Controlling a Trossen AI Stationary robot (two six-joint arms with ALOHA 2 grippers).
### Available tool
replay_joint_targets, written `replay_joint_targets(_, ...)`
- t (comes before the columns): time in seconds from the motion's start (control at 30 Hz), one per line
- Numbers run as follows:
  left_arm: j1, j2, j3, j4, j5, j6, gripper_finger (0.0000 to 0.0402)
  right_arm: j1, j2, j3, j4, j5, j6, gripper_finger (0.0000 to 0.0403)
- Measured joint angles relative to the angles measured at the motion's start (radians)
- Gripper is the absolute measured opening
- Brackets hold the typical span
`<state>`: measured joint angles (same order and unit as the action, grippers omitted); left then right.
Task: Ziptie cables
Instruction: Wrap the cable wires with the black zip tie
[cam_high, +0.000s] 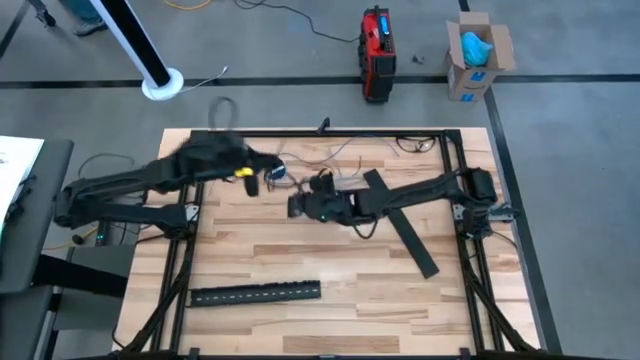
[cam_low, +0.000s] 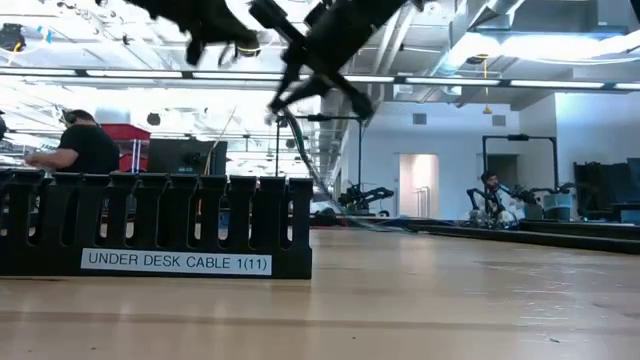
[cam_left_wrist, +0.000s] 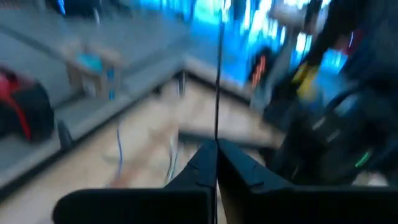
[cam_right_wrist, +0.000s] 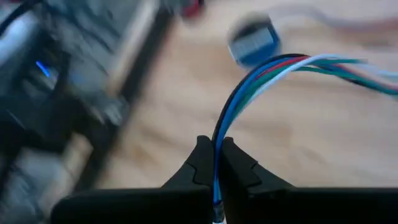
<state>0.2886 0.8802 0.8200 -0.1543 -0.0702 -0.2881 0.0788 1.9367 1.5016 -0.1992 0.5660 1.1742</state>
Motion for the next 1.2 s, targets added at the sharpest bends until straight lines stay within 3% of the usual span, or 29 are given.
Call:
replay_joint_targets(0.17,0.0,-0.13,0.0,0.055,-0.068,-0.02,0.0,-0.061,0.001,-0.001,0.337,0.051,-0.103,0.0)
replay_joint_targets(0.3,0.0,-0.212,0.0,-0.001,-0.144,0.02,0.0,-0.103,0.001,0.0,0.579,0.121,-0.226,0.0)
replay_joint_targets(0.43,0.0,-0.254,-0.012,-0.002,-0.188,0.054,0.0,-0.143,0.0,0.0,0.763,0.083,-0.279,0.0)
replay_joint_targets(0.73,-0.015,-0.212,-0.096,0.276,-0.183,0.061,0.0,-0.135,0.0,0.0,0.896,0.093,-0.367,0.0)
replay_joint_targets(1.03,-0.015,-0.127,-0.164,0.596,-0.209,0.105,0.0,-0.13,-0.001,0.0,0.921,0.123,-0.417,0.0)
replay_joint_targets(1.2,-0.021,-0.062,-0.171,0.567,-0.202,0.109,0.0,-0.131,-0.001,0.0,0.915,0.13,-0.434,0.0)
